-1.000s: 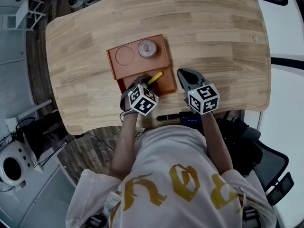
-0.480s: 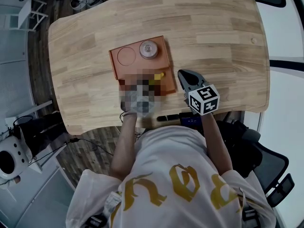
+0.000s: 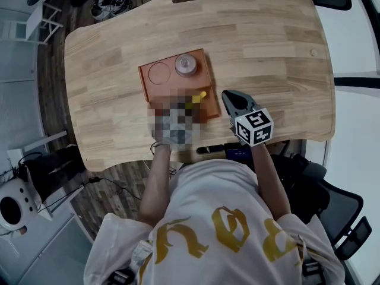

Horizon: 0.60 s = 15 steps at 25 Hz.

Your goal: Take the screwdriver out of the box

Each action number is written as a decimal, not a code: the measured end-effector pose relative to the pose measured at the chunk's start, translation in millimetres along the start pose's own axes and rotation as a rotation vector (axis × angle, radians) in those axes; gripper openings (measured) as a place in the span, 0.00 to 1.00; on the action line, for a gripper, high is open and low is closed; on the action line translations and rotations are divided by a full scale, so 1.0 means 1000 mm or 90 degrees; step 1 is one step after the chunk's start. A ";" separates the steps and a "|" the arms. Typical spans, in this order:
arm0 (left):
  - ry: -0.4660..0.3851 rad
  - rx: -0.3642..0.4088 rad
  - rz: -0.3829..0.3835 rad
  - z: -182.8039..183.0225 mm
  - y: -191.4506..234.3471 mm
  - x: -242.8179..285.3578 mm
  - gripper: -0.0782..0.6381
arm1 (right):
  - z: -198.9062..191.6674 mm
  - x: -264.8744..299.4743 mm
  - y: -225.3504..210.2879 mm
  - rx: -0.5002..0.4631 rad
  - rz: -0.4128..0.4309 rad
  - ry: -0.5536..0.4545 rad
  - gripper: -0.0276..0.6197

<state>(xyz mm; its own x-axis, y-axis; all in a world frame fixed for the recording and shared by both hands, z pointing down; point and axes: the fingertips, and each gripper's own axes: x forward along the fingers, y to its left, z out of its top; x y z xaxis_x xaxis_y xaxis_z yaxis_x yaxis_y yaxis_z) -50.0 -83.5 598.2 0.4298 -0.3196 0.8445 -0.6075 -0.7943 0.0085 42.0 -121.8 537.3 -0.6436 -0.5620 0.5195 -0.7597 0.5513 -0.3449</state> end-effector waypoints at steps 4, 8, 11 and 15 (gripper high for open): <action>-0.028 -0.006 0.004 0.007 0.001 -0.007 0.21 | 0.004 -0.003 0.004 -0.010 0.003 -0.005 0.06; -0.063 -0.026 0.006 0.017 0.003 -0.018 0.21 | 0.009 -0.007 0.011 -0.012 0.004 -0.018 0.06; -0.084 -0.029 0.014 0.023 0.004 -0.028 0.21 | 0.015 -0.011 0.016 -0.017 0.001 -0.031 0.06; -0.124 -0.055 0.018 0.031 0.006 -0.039 0.21 | 0.018 -0.015 0.019 -0.027 -0.005 -0.036 0.06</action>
<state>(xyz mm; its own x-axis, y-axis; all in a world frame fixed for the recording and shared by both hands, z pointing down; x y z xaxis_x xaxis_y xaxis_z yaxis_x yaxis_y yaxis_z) -49.5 -91.8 548.6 0.5272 -0.4413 0.7261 -0.6722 -0.7394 0.0388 35.4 -114.5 509.1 -0.6428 -0.5995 0.4769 -0.7609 0.5719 -0.3066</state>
